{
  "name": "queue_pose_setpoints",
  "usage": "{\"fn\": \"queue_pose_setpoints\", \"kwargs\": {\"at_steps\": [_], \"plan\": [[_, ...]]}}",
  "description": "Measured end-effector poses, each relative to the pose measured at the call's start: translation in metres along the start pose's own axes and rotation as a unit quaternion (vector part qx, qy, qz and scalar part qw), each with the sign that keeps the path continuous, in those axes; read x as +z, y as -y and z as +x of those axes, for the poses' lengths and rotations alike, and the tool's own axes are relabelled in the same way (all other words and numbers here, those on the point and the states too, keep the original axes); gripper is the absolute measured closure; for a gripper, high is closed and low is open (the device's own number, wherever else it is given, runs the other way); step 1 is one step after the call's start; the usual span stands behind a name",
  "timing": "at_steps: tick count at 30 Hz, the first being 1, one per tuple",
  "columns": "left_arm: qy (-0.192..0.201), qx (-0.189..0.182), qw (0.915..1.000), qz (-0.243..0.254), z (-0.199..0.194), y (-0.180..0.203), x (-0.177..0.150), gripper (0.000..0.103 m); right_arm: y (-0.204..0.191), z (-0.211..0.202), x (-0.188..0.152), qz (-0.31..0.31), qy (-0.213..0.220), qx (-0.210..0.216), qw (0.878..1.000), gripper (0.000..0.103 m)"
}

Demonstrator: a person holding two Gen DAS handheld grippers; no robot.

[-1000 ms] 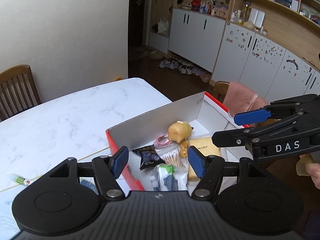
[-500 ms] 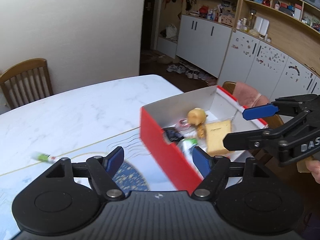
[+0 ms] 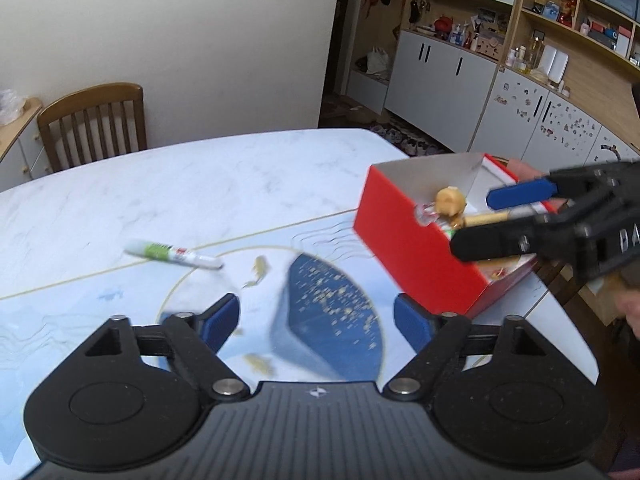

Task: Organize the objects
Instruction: 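Withdraw both grippers from the shoebox back over the table, then grasp the correction tape with left gripper while right gripper grasps the glue stick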

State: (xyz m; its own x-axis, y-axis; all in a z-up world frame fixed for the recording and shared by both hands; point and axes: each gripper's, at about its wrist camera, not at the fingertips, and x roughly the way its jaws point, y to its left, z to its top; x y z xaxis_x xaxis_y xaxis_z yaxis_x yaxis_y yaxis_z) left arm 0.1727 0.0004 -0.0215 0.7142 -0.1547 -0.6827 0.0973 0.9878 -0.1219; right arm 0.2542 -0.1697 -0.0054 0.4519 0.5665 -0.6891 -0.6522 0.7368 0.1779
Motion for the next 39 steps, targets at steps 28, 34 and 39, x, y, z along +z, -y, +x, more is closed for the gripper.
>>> {"fn": "queue_pose_setpoints", "kwargs": {"at_steps": [28,34,39], "plan": [[-0.036,-0.076,0.9838,0.158,0.049,-0.081,-0.083,0.012,-0.062,0.133,0.028,-0.056,-0.061,-0.011,0.996,0.003],[-0.046,-0.101,0.9795,0.168,0.065,-0.092,-0.084,0.012,-0.07,0.165,0.038,-0.087,-0.072,-0.007,0.994,0.005],[-0.039,-0.112,0.976,0.183,0.072,-0.095,-0.084,0.012,-0.074,0.193,0.046,-0.108,-0.08,0.002,0.991,0.009]]}}
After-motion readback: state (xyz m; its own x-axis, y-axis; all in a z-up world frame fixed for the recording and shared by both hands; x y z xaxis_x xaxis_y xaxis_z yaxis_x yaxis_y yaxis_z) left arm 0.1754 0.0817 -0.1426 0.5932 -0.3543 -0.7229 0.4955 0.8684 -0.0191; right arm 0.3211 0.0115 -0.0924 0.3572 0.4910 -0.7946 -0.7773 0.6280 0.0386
